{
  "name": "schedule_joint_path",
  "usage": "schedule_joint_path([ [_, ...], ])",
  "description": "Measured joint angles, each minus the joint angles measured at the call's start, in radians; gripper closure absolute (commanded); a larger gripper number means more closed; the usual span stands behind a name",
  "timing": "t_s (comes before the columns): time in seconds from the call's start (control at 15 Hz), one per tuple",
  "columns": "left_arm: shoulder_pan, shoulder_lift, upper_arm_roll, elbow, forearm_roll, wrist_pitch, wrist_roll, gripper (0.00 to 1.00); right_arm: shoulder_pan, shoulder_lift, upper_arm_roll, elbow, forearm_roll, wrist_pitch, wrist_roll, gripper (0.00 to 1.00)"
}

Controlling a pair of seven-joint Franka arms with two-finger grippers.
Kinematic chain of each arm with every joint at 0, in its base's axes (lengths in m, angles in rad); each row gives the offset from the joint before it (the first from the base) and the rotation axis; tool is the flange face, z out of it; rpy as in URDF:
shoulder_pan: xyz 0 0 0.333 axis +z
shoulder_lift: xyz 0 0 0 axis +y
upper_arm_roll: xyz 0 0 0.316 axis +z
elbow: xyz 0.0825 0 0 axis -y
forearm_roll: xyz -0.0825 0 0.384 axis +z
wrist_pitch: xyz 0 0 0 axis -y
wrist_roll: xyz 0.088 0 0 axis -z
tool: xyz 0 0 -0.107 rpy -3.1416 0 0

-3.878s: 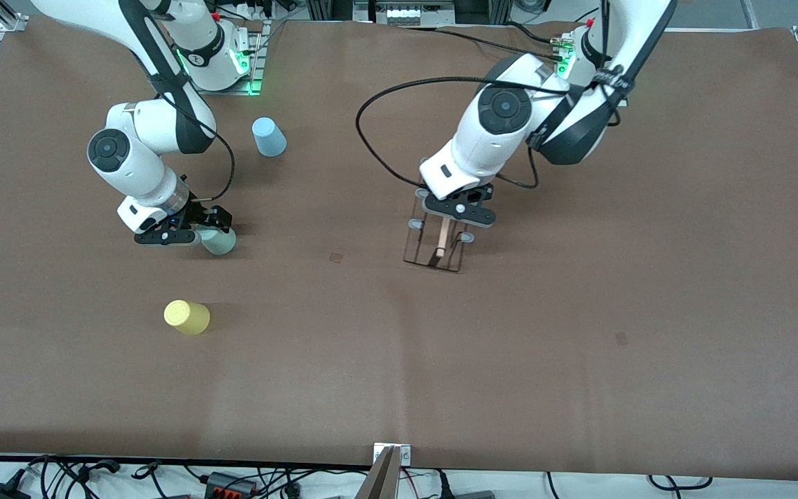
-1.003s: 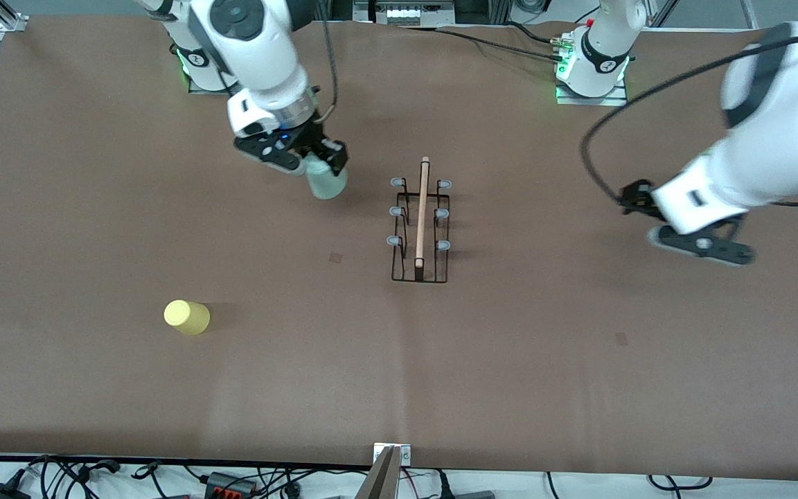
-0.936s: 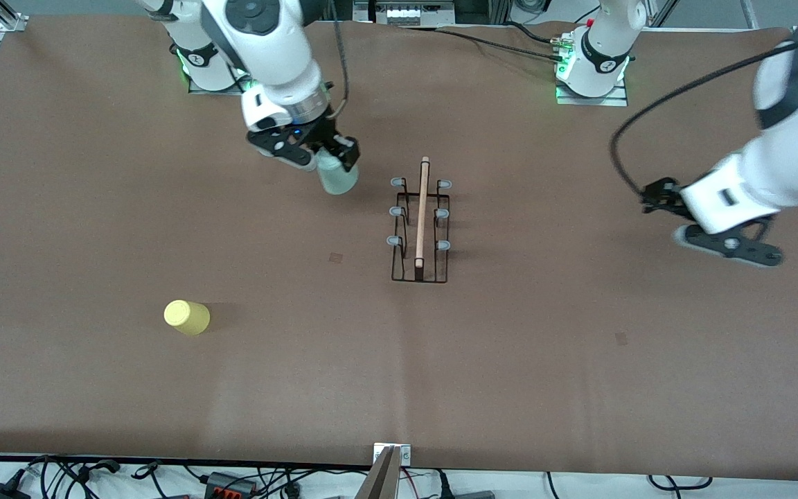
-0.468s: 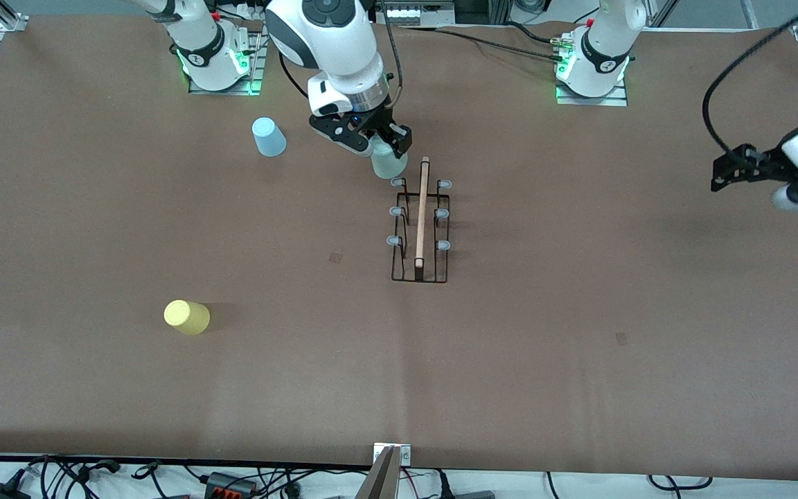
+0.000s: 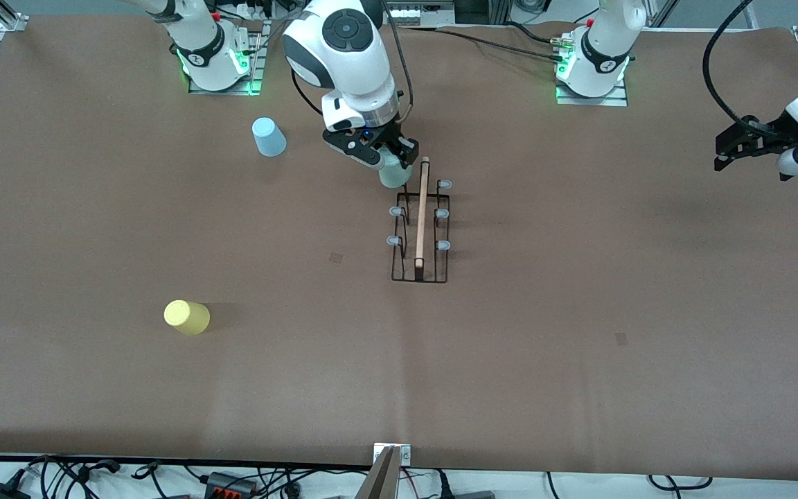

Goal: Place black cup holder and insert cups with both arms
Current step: 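Lower the teal cup upside down onto a rack peg, open the right gripper, then move the right gripper over to the yellow cup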

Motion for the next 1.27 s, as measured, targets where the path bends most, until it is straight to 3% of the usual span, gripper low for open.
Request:
schedule_joint_path([
  [0.27,0.000,0.001,0.000,-0.001,0.000,0.004,0.000,0.00,0.001,0.014,0.000,0.004,-0.014,0.023,0.006,0.67],
  [0.33,0.000,0.001,0.000,-0.001,0.000,0.004,0.000,0.00,0.001,0.021,0.000,0.004,-0.022,0.031,0.008,0.52],
  [0.47,0.000,0.001,0.000,-0.001,0.000,0.005,0.000,0.00,0.001,0.039,0.000,0.004,-0.033,0.044,0.010,0.00],
  [0.94,-0.001,0.001,0.000,-0.001,0.000,0.005,0.000,0.00,-0.032,0.038,-0.017,0.018,-0.037,0.049,-0.009,0.00],
  [1.27,-0.003,0.001,0.000,-0.001,-0.001,0.003,0.000,0.00,-0.218,-0.030,-0.035,0.021,-0.023,-0.062,-0.376,0.00],
])
